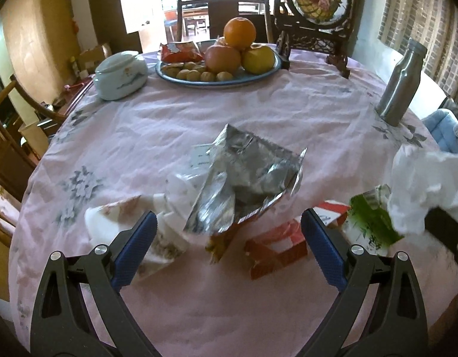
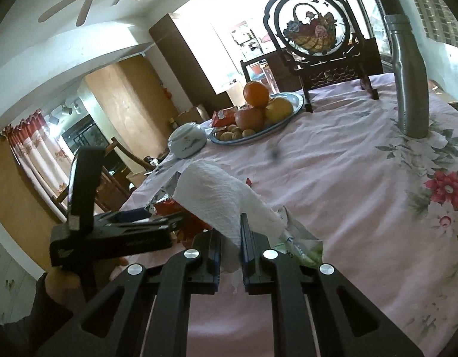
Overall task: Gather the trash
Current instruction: 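Grasp the silver foil snack bag with the left tool while right holds the tissue, then lift the foil bag and tissue and carry both toward the orange basket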
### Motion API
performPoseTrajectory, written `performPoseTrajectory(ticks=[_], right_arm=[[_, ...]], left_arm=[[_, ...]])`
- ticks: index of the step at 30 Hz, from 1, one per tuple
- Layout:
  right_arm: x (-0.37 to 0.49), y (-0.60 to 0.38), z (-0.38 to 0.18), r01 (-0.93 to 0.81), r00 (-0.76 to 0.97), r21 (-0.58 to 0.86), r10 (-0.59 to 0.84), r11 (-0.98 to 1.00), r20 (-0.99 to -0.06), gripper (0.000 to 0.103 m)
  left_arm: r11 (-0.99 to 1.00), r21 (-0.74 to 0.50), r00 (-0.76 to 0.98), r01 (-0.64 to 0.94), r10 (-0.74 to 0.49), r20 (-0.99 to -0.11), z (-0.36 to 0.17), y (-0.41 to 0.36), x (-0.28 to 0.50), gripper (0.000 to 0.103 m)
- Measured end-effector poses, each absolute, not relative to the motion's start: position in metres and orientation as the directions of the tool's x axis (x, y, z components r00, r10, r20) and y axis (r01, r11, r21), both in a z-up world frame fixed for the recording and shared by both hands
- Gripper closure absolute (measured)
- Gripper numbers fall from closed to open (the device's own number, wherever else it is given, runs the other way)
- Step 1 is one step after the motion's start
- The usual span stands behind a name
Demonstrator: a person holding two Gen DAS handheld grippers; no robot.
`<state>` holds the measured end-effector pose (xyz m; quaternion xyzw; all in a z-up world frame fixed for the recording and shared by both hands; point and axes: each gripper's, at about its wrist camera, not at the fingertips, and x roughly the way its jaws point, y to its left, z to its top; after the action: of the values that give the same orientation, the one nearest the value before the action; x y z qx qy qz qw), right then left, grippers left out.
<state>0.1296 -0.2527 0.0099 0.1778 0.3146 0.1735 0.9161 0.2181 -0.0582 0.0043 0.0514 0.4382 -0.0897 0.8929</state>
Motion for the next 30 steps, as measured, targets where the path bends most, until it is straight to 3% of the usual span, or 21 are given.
performPoseTrajectory(ticks=[4,8,9,11,14,20,30], right_arm=[[0.133,-0.250,0.006,-0.204,0.728,0.438,0.435,0.875,-0.530,0.090],[0.134,-0.251,0.005,-0.203,0.728,0.439,0.435,0.875,-0.530,0.090],[0.134,-0.251,0.005,-0.202,0.728,0.439,0.434,0.875,-0.530,0.090],[0.134,-0.251,0.006,-0.203,0.729,0.438,0.434,0.876,-0.529,0.090],[0.134,-0.252,0.006,-0.201,0.731,0.437,0.431,0.877,-0.529,0.090],[0.133,-0.253,0.005,-0.195,0.736,0.434,0.424,0.880,-0.529,0.090],[0.131,-0.250,0.006,-0.201,0.745,0.421,0.417,0.884,-0.521,0.090]], left_arm=[[0.978,0.013,0.599,0.206,-0.116,-0.793,0.002,-0.065,0.228,0.014],[0.974,-0.003,0.575,0.226,-0.135,-0.807,0.000,-0.071,0.234,0.044],[0.974,-0.013,0.561,0.226,-0.141,-0.816,-0.001,-0.071,0.237,0.047],[0.974,-0.026,0.544,0.223,-0.146,-0.826,-0.003,-0.070,0.239,0.067],[0.976,-0.036,0.542,0.215,-0.150,-0.827,-0.002,-0.067,0.239,0.081],[0.978,-0.043,0.601,0.205,-0.161,-0.783,0.020,-0.058,0.223,0.087],[0.984,-0.044,0.695,0.172,-0.153,-0.703,0.063,-0.028,0.177,0.087]])
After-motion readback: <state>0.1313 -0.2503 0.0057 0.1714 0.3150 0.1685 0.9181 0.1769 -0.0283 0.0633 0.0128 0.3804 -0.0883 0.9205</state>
